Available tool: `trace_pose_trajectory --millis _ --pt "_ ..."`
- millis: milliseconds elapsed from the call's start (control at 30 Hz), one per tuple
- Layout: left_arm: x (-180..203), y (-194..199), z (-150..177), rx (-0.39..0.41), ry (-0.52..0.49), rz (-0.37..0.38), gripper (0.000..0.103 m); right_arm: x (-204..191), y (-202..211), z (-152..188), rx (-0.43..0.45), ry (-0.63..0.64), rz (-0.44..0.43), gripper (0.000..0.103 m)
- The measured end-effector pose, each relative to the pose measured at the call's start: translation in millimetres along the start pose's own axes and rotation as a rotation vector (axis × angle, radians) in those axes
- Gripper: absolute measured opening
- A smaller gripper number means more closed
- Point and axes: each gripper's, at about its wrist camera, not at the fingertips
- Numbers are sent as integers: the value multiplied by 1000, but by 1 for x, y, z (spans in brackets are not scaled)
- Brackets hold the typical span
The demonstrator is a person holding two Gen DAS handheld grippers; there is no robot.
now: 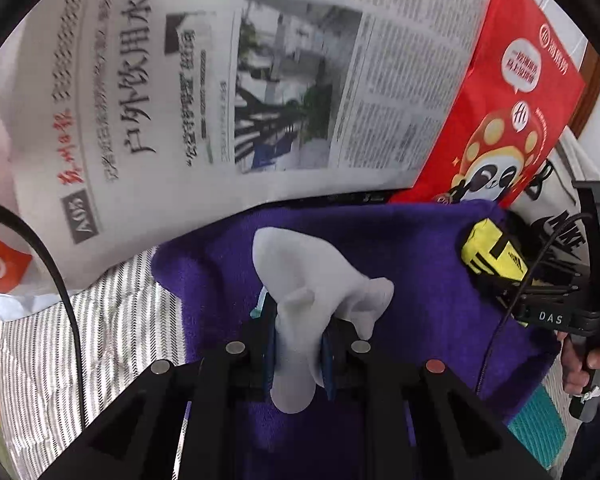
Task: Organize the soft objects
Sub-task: 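Carry the gloves in the left tool onto the purple towel while the right tool carries the pouch there, then open the left tool to drop the gloves while the right tool releases the pouch on the towel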
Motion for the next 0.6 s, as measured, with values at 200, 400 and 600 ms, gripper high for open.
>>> trace_pose_trajectory --millis 200,400,600 --pt "8 -12 1 -55 -17 -37 22 -3 -7 1 -15 13 -7 63" --pt "17 -17 5 -80 -22 -43 27 -12 -9 1 -26 37 -30 72" --pt "23 -4 10 -82 -20 -41 69 -17 -2 8 -22 26 -82 88"
Point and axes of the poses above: each gripper's, at about its wrist camera, not at the fingertips, and y roughly against the way its jaws point, x to its right, z to its underside, and after that the axes turned 8 degrees about -y, right-handed
